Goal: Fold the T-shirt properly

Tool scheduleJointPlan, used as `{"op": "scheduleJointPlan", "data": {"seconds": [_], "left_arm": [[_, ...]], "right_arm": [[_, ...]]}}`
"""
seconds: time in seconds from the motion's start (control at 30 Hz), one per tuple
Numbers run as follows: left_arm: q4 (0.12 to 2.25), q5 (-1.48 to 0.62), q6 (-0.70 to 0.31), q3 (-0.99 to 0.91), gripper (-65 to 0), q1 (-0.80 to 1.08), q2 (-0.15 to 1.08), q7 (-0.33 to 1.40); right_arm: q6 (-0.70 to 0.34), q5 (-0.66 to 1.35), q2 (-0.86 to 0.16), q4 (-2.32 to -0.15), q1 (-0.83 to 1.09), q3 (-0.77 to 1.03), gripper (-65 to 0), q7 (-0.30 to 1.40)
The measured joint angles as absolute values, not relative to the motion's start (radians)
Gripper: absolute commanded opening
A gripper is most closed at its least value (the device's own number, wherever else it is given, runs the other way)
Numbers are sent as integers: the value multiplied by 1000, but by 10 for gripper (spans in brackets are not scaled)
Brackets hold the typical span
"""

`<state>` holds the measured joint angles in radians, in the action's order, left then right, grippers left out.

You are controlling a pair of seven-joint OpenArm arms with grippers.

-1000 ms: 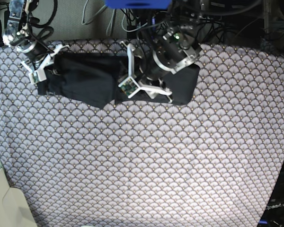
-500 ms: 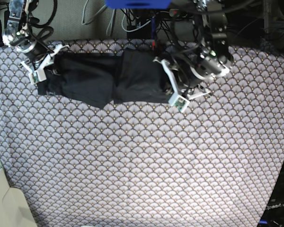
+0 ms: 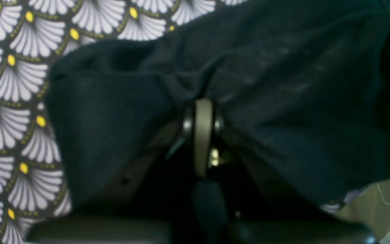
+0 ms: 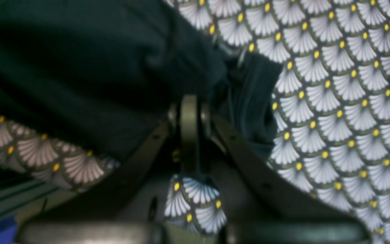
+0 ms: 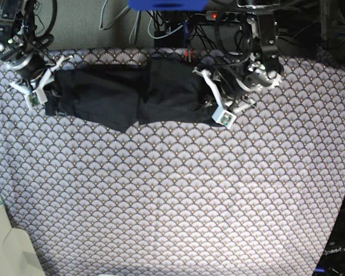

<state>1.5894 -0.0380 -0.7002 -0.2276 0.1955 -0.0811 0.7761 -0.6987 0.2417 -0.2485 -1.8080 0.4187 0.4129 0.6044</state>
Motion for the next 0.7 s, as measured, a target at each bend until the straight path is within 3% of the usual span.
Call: {"op": "scheduleJointPlan", "data": {"seconds": [0.23,0.43,0.57,0.7], "left_arm": [[1592,-35,-700,-228,-650,193,-81,781],[1591,-35,-700,-228,-650,194,-81,778],[1591,-36,-700,-228,-650,197,-81,776],[1595,-36,-700,-227,-650,202,-81,773]], "right_arm": [[-698,242,-224,-1845,360,504,-628,739],[-699,260,-216,-1845,338,530,-434,811],[-699,416,-226,-1845,342,529,-296,811],[-699,533,-236,-1807,350,529,-215,813]]}}
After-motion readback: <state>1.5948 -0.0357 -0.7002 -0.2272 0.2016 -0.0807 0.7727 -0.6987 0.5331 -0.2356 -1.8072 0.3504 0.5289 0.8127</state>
